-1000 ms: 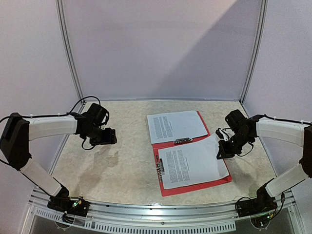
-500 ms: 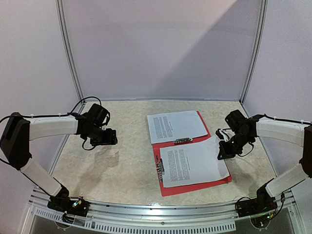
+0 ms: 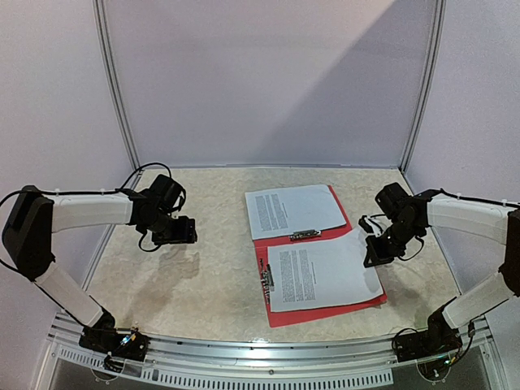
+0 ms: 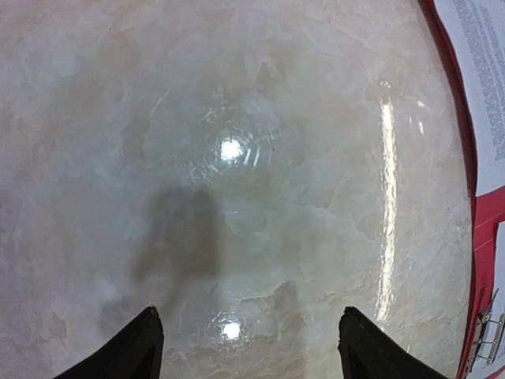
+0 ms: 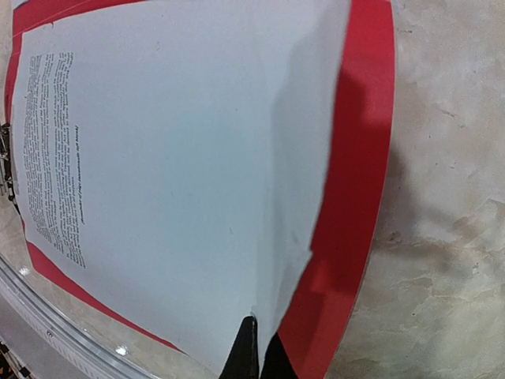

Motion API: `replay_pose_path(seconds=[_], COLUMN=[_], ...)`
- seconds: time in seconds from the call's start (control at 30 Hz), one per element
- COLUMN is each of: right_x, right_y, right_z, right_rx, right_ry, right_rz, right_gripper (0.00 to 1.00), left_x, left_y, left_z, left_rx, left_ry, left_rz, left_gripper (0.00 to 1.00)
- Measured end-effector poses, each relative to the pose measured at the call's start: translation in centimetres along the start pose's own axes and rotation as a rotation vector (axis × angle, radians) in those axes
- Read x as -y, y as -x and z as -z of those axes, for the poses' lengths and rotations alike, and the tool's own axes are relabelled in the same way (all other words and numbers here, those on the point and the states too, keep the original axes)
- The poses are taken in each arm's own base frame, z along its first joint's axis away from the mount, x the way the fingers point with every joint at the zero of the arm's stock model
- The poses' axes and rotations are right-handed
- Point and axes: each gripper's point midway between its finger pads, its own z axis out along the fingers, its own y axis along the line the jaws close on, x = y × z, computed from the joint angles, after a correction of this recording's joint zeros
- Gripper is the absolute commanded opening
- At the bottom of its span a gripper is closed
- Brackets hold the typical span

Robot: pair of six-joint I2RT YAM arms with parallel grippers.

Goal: Put the files into the folder
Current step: Place the file in the spring clip on the folder.

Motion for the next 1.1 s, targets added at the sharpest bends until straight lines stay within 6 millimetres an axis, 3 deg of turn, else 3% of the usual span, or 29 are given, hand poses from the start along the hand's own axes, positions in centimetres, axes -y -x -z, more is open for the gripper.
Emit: replay_pose_path(seconds=[0.47,0.67,1.1], right_x=[0.4,0.0,0.2], right_y=[-0.1,1.4,1.9], right_z=[0.3,0.8,-0.2], right_rx=[0.005,0.025,-0.008], right_ry=[-0.023,-0.023,-0.032], right_rz=[0.040,0.057,0.066], right_gripper=[0.00,0.00,0.00], left_x=[0.3,0.4,0.6], left_y=[0.0,0.1,-0.2], left_z=[0.0,-0.1,-0.6], left_rx=[0.000,0.001,-0.015], left_ry=[-0.004,-0.006,-0.011], left_rz=[-0.005,-0.007,-0.009], left_gripper=[0.77,0.77,0.77])
